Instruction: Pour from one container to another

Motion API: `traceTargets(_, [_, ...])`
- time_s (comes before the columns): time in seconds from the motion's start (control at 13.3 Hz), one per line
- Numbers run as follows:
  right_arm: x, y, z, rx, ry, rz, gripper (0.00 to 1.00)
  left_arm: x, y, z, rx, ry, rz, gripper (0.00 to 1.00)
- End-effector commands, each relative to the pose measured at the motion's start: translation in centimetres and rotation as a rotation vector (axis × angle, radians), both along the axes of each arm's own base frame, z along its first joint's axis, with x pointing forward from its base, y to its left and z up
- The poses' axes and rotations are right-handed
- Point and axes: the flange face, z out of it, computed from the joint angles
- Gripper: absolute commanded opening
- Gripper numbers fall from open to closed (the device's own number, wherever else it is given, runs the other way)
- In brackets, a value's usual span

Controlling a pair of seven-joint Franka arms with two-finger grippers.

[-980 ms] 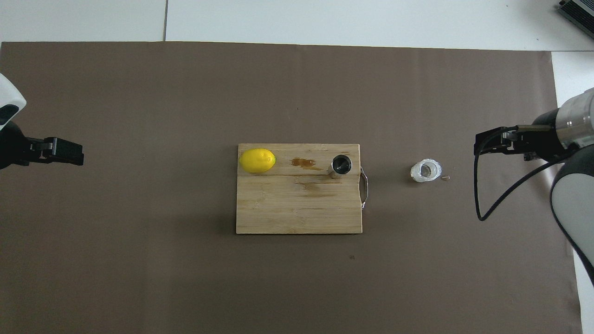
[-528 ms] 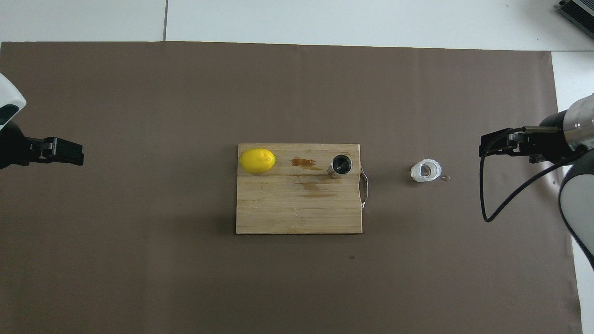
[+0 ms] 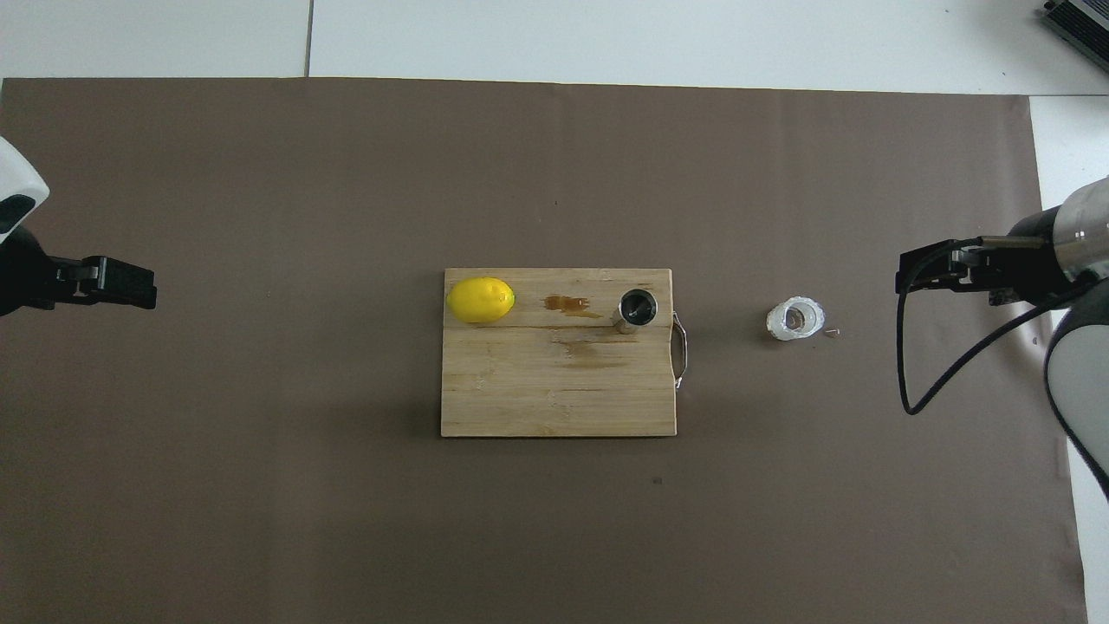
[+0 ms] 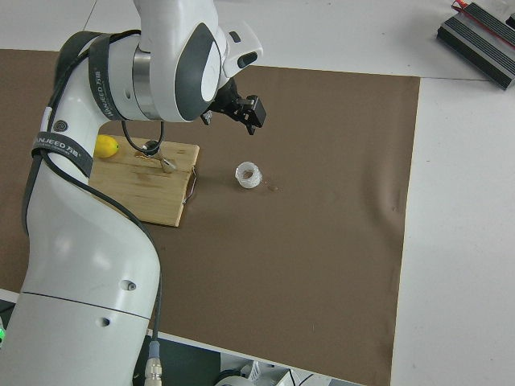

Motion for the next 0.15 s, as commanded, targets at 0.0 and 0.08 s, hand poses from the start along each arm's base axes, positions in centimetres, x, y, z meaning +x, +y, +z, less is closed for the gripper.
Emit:
traceTargets(0.0, [-0.65,-0.31,0.20,-0.018,-0.005,-0.015,1.00,-0.69,0.25,0.01,0.006,-0.008,0.004,1.00])
traceTargets(0.08, [-0.67,-0.31,0.11,-0.018,-0.002,-0.015,1.00,-0.69,0.25,0.01,0.006,-0.008,0.004,1.00])
